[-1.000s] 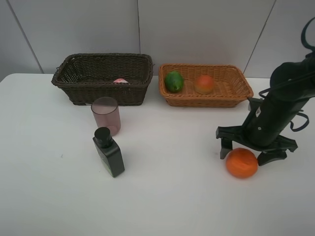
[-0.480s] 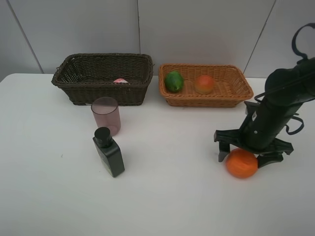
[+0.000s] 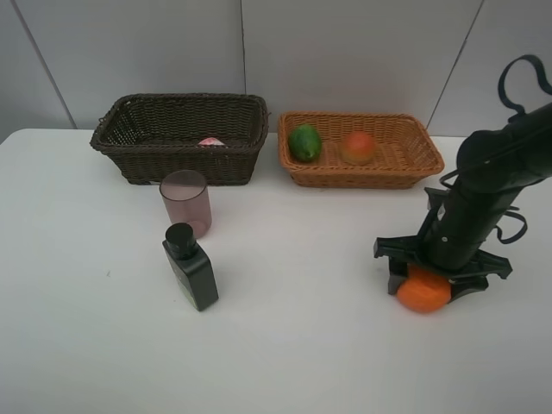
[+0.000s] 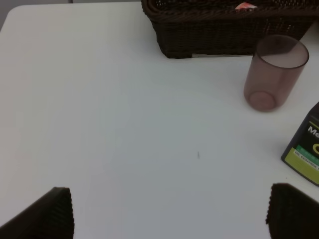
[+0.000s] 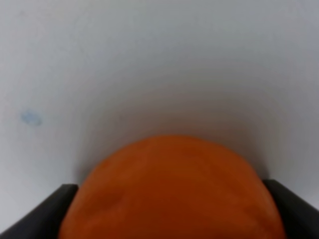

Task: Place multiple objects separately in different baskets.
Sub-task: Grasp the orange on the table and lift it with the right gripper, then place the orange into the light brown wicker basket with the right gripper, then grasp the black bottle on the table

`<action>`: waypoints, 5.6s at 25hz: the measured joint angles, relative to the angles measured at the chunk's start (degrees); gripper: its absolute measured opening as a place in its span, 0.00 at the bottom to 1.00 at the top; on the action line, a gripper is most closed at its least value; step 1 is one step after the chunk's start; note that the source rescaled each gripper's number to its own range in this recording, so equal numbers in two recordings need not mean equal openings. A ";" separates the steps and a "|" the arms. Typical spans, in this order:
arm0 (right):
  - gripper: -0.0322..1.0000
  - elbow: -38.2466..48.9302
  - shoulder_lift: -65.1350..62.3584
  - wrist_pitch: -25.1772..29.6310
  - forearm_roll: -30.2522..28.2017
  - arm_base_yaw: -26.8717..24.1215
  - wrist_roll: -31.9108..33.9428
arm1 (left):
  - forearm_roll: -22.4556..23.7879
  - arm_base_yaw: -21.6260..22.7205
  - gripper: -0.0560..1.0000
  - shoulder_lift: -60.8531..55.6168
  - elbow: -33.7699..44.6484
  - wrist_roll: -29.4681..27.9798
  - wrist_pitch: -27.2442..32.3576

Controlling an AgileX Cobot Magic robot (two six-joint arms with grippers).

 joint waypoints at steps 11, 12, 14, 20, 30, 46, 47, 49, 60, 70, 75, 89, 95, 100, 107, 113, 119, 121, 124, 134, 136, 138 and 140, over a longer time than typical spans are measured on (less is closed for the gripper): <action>0.65 0.00 0.00 0.06 0.06 0.00 0.00 | 0.00 0.00 1.00 0.00 0.00 0.00 0.00; 0.65 0.00 0.00 0.06 0.06 0.00 0.00 | 0.00 0.00 1.00 0.00 0.00 0.00 0.00; 0.65 0.00 0.00 0.12 0.06 0.00 0.00 | 0.00 0.00 1.00 0.00 0.00 0.00 0.00; 0.65 -1.71 -1.05 3.20 -1.01 0.00 -0.05 | 0.00 0.00 1.00 0.00 0.00 0.00 0.00; 0.65 -21.41 -1.95 20.03 -3.86 0.00 -8.22 | 0.00 0.00 1.00 0.00 0.00 0.00 0.00; 0.64 -49.83 12.41 15.07 -7.80 -1.66 -11.85 | 0.00 0.00 1.00 0.00 0.00 0.00 0.00; 0.64 -50.00 13.03 12.78 -8.50 -2.11 -11.90 | 0.00 0.00 1.00 0.00 0.00 0.00 0.00; 0.64 -50.20 14.32 9.26 -10.11 -3.40 -11.90 | 0.00 0.00 1.00 0.00 0.00 0.00 0.00; 0.64 -50.20 20.56 1.22 -12.41 -5.88 -11.73 | 0.00 0.00 1.00 0.00 0.00 0.00 0.00; 0.91 -50.22 21.14 1.15 -12.54 -5.88 -11.73 | 0.00 0.00 1.00 0.00 0.00 0.00 0.00; 0.99 -50.26 19.48 3.64 -11.46 -5.90 -11.73 | 0.00 0.00 1.00 0.00 0.00 0.00 0.00; 0.99 -39.07 -3.84 22.43 -7.60 -5.81 -14.62 | 0.00 0.00 1.00 0.00 0.06 0.00 0.00; 0.99 -22.14 -25.63 21.35 -7.84 -7.76 -16.01 | 0.00 0.00 1.00 0.00 0.06 0.00 0.00; 0.99 -8.83 -50.11 20.09 -7.06 -7.71 -19.25 | 0.00 0.00 1.00 0.00 0.06 0.00 0.00; 0.99 3.54 -82.76 20.48 -1.20 -7.71 -28.31 | 0.00 0.00 1.00 0.00 0.06 0.00 0.00; 0.99 7.87 -97.62 24.00 0.86 -7.65 -29.41 | 0.00 0.00 1.00 0.00 0.06 0.00 0.00; 0.99 8.23 -103.43 27.43 1.10 -7.65 -29.41 | 0.00 0.00 1.00 0.00 0.06 0.00 0.00; 0.99 8.73 -103.50 28.09 1.10 -7.65 -29.47 | 0.00 0.00 1.00 0.00 0.06 0.00 0.00; 0.99 11.67 -103.50 27.64 1.15 -7.65 -29.47 | 0.00 0.00 1.00 0.00 0.06 0.00 0.00; 0.99 14.07 -103.50 24.85 1.42 -8.26 -29.47 | 0.00 0.00 1.00 0.00 0.06 0.00 0.00; 0.99 14.07 -103.50 24.80 1.34 -10.19 -29.47 | 0.00 0.00 1.00 0.00 0.06 0.00 0.00; 0.99 14.07 -103.50 24.80 1.17 -13.25 -29.47 | 0.00 0.00 1.00 0.00 0.06 0.00 0.00; 0.99 14.07 -103.50 24.80 0.90 -15.97 -29.47 | 0.00 0.00 1.00 0.00 0.06 0.00 0.00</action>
